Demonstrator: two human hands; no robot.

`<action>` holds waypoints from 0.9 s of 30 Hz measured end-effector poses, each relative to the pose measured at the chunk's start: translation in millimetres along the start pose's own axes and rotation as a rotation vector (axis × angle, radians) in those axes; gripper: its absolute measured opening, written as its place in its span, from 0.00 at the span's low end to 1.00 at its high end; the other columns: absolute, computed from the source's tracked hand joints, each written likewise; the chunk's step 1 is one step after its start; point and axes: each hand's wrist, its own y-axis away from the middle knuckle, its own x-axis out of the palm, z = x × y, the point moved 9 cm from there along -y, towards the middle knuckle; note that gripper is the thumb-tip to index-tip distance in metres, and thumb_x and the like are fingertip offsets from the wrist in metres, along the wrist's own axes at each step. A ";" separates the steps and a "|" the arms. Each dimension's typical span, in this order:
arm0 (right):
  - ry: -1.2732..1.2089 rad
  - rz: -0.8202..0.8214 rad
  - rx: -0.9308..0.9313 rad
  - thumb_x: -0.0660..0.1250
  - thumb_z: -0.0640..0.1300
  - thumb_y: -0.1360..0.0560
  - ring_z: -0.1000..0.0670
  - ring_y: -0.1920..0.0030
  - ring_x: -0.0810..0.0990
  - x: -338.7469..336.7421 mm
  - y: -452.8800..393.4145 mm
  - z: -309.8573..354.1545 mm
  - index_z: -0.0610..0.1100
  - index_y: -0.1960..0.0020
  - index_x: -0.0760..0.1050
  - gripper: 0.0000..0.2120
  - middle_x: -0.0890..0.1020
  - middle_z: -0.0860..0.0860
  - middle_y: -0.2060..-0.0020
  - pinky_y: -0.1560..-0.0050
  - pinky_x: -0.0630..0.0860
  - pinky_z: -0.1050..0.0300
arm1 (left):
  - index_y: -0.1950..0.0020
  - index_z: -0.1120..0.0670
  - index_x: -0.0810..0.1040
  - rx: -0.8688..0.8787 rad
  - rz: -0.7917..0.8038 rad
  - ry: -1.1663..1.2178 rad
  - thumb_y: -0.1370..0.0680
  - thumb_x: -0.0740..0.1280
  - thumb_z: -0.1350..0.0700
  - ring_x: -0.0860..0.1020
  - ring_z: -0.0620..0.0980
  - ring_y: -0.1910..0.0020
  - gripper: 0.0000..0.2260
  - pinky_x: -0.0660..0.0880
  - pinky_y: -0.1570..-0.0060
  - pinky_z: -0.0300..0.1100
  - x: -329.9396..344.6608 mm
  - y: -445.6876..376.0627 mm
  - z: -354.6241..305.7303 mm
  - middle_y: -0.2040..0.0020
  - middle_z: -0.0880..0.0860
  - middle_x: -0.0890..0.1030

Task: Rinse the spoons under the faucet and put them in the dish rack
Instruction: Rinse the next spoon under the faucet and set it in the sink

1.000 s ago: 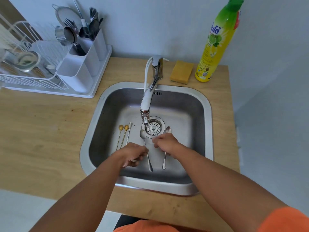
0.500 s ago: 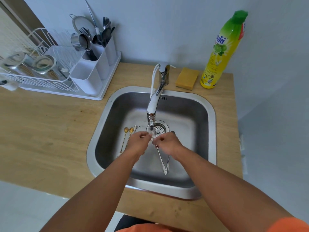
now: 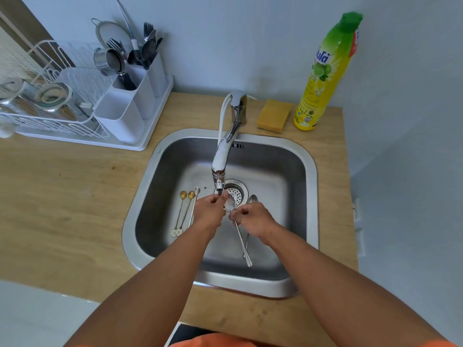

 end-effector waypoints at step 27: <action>0.004 -0.056 -0.115 0.72 0.48 0.21 0.60 0.58 0.83 -7.2 5.5 6.9 0.53 0.59 0.86 0.09 0.87 0.58 0.60 0.59 0.71 0.69 | 0.54 0.51 0.87 -0.005 0.046 -0.376 0.21 0.64 0.46 0.78 0.47 0.59 0.15 0.74 0.59 0.44 -11.1 6.3 2.6 0.58 0.47 0.84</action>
